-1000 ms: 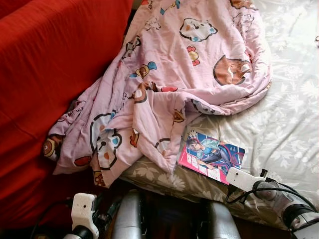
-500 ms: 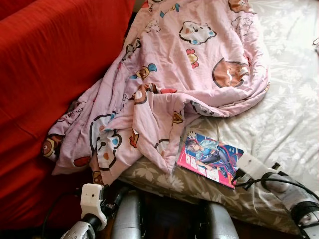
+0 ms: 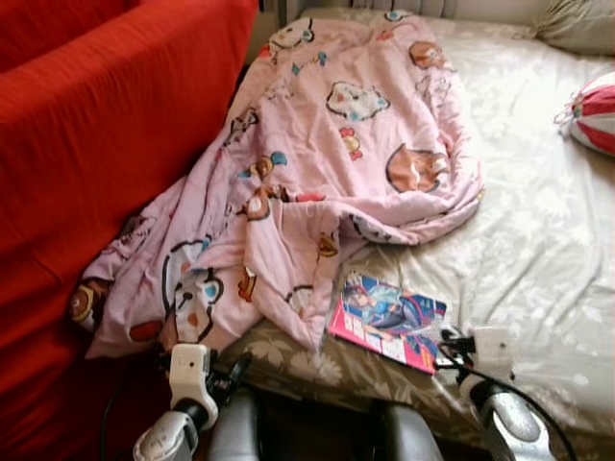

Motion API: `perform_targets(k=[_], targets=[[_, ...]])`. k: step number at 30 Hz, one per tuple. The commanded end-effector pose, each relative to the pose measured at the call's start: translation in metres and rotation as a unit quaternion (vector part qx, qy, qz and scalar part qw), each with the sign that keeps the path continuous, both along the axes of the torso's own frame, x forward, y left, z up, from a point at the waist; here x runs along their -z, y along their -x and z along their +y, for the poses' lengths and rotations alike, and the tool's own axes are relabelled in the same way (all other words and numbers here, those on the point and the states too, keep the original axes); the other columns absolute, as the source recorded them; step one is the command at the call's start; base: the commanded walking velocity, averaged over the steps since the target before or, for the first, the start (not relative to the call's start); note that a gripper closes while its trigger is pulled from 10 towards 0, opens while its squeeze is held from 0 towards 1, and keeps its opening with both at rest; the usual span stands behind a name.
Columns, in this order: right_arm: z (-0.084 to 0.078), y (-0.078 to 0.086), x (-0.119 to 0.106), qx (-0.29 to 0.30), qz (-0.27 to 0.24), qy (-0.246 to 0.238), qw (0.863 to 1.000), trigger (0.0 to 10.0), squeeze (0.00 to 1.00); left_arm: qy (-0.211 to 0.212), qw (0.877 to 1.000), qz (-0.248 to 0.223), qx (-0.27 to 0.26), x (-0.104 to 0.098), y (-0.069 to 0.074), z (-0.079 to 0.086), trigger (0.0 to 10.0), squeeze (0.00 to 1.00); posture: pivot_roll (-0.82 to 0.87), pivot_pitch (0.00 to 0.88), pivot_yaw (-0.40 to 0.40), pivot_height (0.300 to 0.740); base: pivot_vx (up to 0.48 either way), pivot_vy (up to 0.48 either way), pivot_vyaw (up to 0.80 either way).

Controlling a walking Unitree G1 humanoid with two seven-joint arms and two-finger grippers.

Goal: Clean up the room

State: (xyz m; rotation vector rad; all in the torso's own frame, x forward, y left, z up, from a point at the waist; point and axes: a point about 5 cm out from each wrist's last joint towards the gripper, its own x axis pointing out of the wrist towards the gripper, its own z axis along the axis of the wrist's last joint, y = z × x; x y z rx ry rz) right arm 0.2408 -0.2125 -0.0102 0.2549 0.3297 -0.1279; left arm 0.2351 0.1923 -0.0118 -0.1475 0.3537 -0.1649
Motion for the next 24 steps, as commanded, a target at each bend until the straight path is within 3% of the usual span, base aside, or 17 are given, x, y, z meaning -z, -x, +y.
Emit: perform_targets(k=[1,9,13,17,24], targets=[[0.004,0.005,0.007,0.011,0.022,-0.012,1.0,10.0,0.0,-0.013,1.0,0.019,-0.003,0.008,0.005,0.004,10.0,0.0,0.07,0.1,-0.008,0.632,0.0,0.0,0.0],[0.006,0.009,0.024,0.033,0.062,-0.041,0.997,10.0,0.0,-0.023,0.998,0.053,-0.009,0.019,0.005,0.005,10.0,0.0,0.08,0.075,-0.01,0.641,0.0,0.0,0.0],[0.008,0.01,0.029,0.029,0.082,-0.031,0.996,10.0,0.0,-0.028,0.997,0.073,-0.007,0.024,0.006,0.005,10.0,0.0,0.08,0.059,-0.008,0.661,0.0,0.0,0.0],[0.006,0.021,0.04,0.02,0.128,-0.005,0.992,10.0,0.0,-0.037,0.994,0.097,-0.015,0.031,0.01,0.006,10.0,0.0,0.07,0.041,-0.004,0.696,0.0,0.0,0.0],[-0.008,0.043,0.054,0.055,0.18,-0.008,0.982,10.0,0.0,-0.048,0.99,0.124,-0.035,0.039,0.017,0.011,10.0,0.0,0.06,0.021,-0.004,0.736,0.0,0.0,0.0]])
